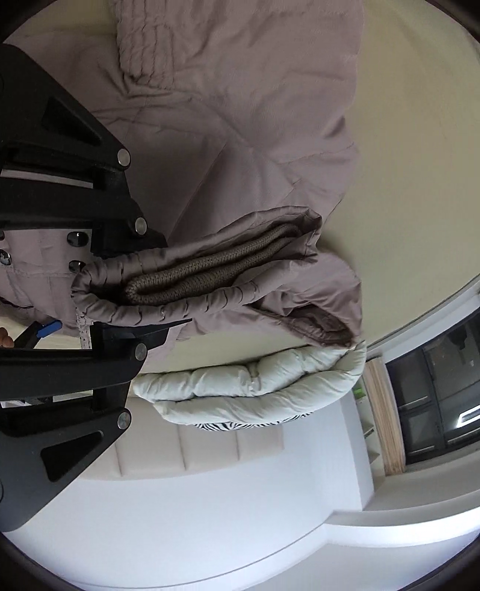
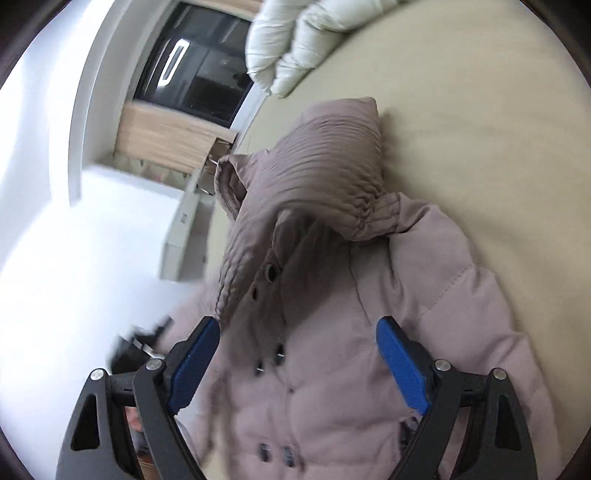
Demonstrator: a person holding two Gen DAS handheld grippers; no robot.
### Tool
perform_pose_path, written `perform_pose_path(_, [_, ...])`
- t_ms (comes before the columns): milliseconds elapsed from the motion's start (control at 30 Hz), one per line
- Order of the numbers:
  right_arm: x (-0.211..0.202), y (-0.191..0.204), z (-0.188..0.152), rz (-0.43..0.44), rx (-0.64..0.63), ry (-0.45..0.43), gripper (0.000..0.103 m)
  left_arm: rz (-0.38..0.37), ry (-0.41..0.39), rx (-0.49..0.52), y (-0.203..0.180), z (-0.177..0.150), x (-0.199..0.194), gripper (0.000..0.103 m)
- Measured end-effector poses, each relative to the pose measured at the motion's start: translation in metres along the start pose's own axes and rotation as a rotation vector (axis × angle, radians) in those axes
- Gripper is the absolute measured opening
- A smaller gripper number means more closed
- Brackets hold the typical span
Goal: Fold large clothes
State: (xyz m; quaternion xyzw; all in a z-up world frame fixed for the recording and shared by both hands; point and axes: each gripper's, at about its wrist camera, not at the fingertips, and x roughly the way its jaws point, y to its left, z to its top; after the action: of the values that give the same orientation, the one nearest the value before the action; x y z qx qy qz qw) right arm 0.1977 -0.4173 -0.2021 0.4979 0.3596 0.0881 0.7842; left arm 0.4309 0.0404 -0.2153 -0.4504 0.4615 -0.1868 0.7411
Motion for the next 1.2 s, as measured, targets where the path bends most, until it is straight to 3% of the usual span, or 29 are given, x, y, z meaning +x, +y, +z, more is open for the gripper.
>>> perform_pose_path(200, [0.053, 0.01, 0.032, 0.064, 0.066, 0.005, 0.089, 0.048, -0.023, -0.001, 0.011, 0.01, -0.015, 0.02])
perform_pose_path(333, [0.054, -0.007, 0.066, 0.002, 0.184, -0.158, 0.077, 0.103, -0.031, 0.004, 0.025, 0.014, -0.013, 0.02])
perform_pose_path(433, [0.045, -0.034, 0.078, 0.123, 0.349, -0.198, 0.072, 0.133, 0.008, 0.002, 0.042, 0.008, 0.001, 0.02])
perform_pose_path(500, [0.048, -0.047, 0.078, 0.173, 0.389, -0.19, 0.068, 0.161, 0.023, 0.003, 0.052, 0.003, 0.013, 0.02])
perform_pose_path(600, [0.051, -0.054, 0.071, 0.164, 0.361, -0.187, 0.057, 0.193, 0.034, -0.016, 0.069, -0.003, 0.023, 0.02])
perform_pose_path(667, [0.049, -0.05, 0.071, 0.147, 0.34, -0.178, 0.057, 0.199, 0.04, -0.007, 0.076, -0.004, 0.024, 0.021])
perform_pose_path(800, [-0.001, -0.028, 0.057, 0.062, 0.252, -0.173, 0.074, 0.235, 0.039, 0.047, 0.071, -0.001, 0.031, 0.021])
perform_pose_path(933, [-0.029, 0.022, 0.06, 0.047, 0.082, -0.207, 0.08, 0.245, 0.044, 0.072, 0.074, 0.0, 0.035, 0.021])
perform_pose_path(1100, [0.023, 0.066, 0.093, 0.069, -0.077, -0.126, 0.082, 0.251, 0.047, 0.095, 0.076, 0.001, 0.035, 0.022])
perform_pose_path(1200, [0.068, 0.044, 0.104, -0.041, -0.029, -0.07, 0.081, 0.25, 0.056, 0.111, 0.076, 0.004, 0.038, 0.023])
